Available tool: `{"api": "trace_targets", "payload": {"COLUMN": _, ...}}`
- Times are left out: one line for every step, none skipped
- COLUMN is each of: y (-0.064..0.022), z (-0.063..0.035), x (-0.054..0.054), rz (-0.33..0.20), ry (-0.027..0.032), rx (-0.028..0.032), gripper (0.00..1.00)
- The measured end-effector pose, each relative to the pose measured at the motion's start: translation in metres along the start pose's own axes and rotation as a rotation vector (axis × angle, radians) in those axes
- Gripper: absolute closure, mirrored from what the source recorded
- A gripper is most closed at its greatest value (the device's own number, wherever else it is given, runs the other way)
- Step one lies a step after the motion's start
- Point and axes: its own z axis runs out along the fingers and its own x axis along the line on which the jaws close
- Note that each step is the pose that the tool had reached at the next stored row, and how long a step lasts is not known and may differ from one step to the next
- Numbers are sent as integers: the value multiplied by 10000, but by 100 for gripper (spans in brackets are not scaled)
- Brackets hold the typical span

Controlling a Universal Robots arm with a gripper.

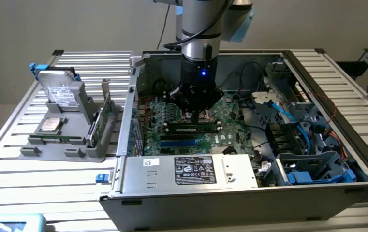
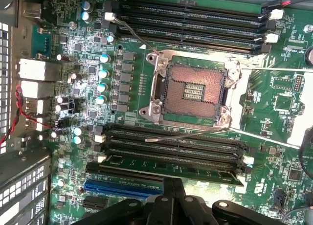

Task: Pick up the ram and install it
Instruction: 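Press down the ram until it locks into place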

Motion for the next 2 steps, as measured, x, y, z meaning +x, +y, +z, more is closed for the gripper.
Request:
{"api": "trace_targets", "payload": {"y": 0, "z": 0, "x": 0, "rz": 0, "ry": 0, "rx": 1, "gripper": 89}}
{"api": "trace_targets", "payload": {"y": 0, "z": 0, "x": 0, "rz": 1, "ry": 0, "rx": 0, "gripper": 89}}
